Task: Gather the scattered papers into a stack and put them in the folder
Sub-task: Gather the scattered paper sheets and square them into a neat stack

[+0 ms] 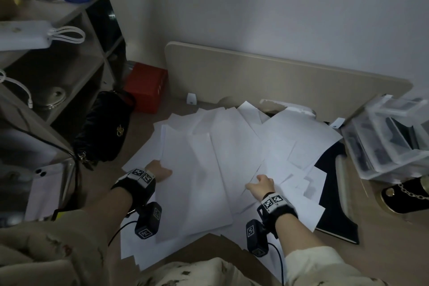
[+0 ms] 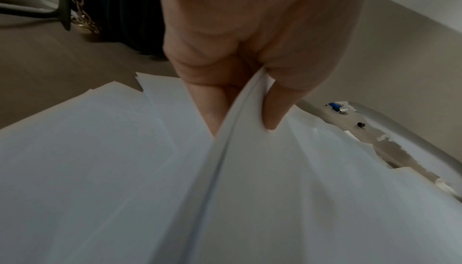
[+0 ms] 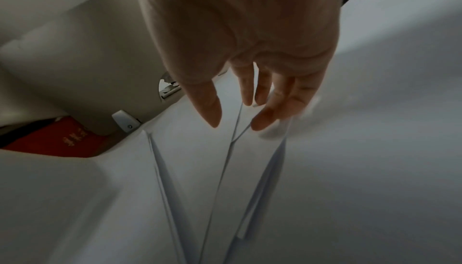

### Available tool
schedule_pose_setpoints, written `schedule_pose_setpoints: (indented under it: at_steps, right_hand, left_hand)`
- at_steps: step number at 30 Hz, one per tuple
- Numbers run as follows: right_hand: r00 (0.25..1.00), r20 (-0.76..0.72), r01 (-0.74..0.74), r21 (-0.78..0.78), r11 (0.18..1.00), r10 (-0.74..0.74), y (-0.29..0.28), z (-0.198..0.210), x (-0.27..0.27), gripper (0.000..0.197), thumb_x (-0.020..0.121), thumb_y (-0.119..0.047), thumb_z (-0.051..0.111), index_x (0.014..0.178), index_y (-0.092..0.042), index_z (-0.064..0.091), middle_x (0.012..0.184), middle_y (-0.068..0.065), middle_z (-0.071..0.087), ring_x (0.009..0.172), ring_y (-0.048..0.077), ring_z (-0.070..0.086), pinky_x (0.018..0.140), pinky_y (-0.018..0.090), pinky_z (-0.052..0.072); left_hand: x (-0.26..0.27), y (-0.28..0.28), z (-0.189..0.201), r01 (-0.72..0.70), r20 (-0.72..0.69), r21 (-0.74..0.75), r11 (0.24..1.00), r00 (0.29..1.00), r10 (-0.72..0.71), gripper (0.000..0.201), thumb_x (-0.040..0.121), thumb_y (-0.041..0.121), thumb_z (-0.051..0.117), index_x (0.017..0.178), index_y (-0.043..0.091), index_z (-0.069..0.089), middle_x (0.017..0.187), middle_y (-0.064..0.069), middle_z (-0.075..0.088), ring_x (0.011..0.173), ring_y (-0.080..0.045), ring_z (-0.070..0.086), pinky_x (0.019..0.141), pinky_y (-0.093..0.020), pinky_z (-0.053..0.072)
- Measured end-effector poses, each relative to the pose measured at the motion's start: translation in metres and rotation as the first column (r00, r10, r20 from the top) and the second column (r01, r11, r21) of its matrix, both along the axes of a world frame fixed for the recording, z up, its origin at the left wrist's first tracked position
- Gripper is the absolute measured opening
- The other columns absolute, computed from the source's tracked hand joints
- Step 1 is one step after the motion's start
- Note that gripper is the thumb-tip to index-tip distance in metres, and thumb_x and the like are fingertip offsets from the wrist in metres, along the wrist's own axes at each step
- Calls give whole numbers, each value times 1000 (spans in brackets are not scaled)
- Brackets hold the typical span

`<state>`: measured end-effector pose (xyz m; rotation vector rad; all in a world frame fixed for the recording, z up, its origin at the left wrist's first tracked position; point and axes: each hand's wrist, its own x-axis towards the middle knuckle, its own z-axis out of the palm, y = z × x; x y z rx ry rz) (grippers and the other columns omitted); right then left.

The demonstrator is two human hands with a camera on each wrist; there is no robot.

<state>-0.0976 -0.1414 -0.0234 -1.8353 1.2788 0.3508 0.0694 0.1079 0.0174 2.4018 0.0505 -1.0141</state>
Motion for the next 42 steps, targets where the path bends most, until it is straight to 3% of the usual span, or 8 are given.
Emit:
schedule_pose_setpoints:
  at_steps: [6,10,16,19,25,30,38,42]
  right_hand:
    - [957,-40,278,-153,948,-287,15,5,0,63,81,-14,63,136,-4,33,139,17,37,123,36,40,94,40,40]
    - [884,22,468,-13,884,-467,21,5,-3,61,78,-10,60,130,2,30,130,21,43,108,37,54,81,37,43]
    - [901,86,404,184,896,-425,24,-18,7,24,62,-17,64,75,2,57,54,8,59,65,28,58,61,32,43]
    - [910,68,389,202,899,-409,29,-4,8,23,81,-11,62,65,-2,49,70,10,57,81,30,56,73,32,43]
    - [861,149,445,240,863,-486,34,0,17,31,86,-13,62,107,9,56,93,15,56,86,30,53,74,31,41]
    - [833,180,430,386,816,-524,43,-3,20,35,86,-11,67,109,8,49,104,11,56,101,26,55,96,37,43]
    - [915,174,354,83,932,-363,50,-5,15,27,89,-8,54,112,4,62,113,20,64,103,34,59,87,32,44]
    - [761,339,614,-98,784,-553,30,13,2,36,97,-14,47,130,0,54,132,22,55,119,39,51,98,37,40]
  left_hand:
    - [2,4,-2,-16,-10,-23,1000,1000,15,38,92,17,57,123,-5,53,124,-19,59,114,-35,56,87,-30,45]
    - [4,7,-4,-23,-21,-22,999,1000,22,41,91,18,58,125,-5,52,125,-20,58,114,-35,57,89,-31,46]
    - [6,10,-7,-18,-42,-30,999,999,17,44,91,18,58,128,-5,51,127,-21,58,115,-35,56,93,-32,47]
    - [8,13,-8,-18,-48,-37,999,999,16,47,90,18,59,130,-4,49,129,-20,56,118,-35,55,98,-36,47]
    - [10,17,-12,5,-61,-24,1000,998,-7,47,90,19,58,131,-3,48,130,-19,56,119,-35,54,99,-36,46]
    - [14,21,-15,16,-81,-49,999,997,-20,44,90,19,59,127,-3,52,128,-20,58,117,-35,56,98,-37,48]
    - [18,28,-16,39,-73,-51,998,996,-42,46,91,21,59,130,-1,51,128,-19,57,115,-37,56,93,-38,50]
    - [22,30,-17,-11,20,-41,999,1000,12,41,91,19,57,128,1,53,127,-19,57,115,-36,56,93,-36,47]
